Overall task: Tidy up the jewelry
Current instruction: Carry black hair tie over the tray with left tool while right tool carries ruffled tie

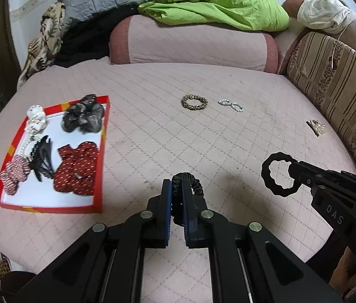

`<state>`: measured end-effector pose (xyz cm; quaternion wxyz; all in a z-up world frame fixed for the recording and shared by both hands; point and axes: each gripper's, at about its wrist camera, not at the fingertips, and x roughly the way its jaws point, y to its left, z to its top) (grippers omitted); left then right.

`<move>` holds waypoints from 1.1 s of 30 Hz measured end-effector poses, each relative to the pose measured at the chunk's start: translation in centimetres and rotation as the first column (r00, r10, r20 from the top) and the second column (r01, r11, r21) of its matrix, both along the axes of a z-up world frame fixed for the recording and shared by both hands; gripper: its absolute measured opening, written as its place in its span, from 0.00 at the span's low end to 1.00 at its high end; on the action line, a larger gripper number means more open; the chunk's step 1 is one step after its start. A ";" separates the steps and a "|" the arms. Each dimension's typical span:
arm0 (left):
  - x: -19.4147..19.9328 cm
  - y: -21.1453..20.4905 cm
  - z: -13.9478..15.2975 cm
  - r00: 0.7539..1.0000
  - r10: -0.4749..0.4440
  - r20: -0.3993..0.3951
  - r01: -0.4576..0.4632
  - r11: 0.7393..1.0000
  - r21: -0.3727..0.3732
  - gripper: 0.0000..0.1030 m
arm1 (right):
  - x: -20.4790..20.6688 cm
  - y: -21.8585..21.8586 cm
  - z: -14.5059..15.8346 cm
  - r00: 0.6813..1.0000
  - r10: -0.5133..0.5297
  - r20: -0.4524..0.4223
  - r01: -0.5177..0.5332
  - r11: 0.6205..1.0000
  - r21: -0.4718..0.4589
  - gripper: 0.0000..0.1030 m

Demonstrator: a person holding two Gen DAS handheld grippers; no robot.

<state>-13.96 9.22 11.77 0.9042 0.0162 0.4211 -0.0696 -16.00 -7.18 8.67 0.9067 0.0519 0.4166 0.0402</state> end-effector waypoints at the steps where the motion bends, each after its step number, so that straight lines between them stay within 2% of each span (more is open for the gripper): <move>1: -0.3 0.2 0.2 1.000 0.003 0.006 -0.003 1.000 0.003 0.07 | -0.3 0.2 0.2 1.000 0.004 0.007 -0.004 1.000 -0.006 0.10; 13: -2.2 1.5 2.1 0.997 0.038 0.065 -0.039 0.999 0.022 0.07 | -2.3 2.1 1.6 0.999 0.025 0.038 -0.024 0.999 -0.027 0.10; 23: -3.1 3.9 4.5 0.988 0.093 0.122 -0.099 0.994 0.040 0.07 | -3.7 3.6 4.3 0.996 0.047 0.071 -0.044 0.998 -0.044 0.10; 29: -3.5 6.3 5.7 0.980 0.137 0.144 -0.149 0.986 0.078 0.07 | -2.5 5.8 5.8 0.993 0.096 0.076 -0.096 0.995 -0.001 0.10; 33: -3.2 9.2 6.2 0.969 0.200 0.143 -0.210 0.976 0.061 0.07 | -1.0 9.1 6.8 0.980 0.189 0.061 -0.189 0.982 -0.008 0.10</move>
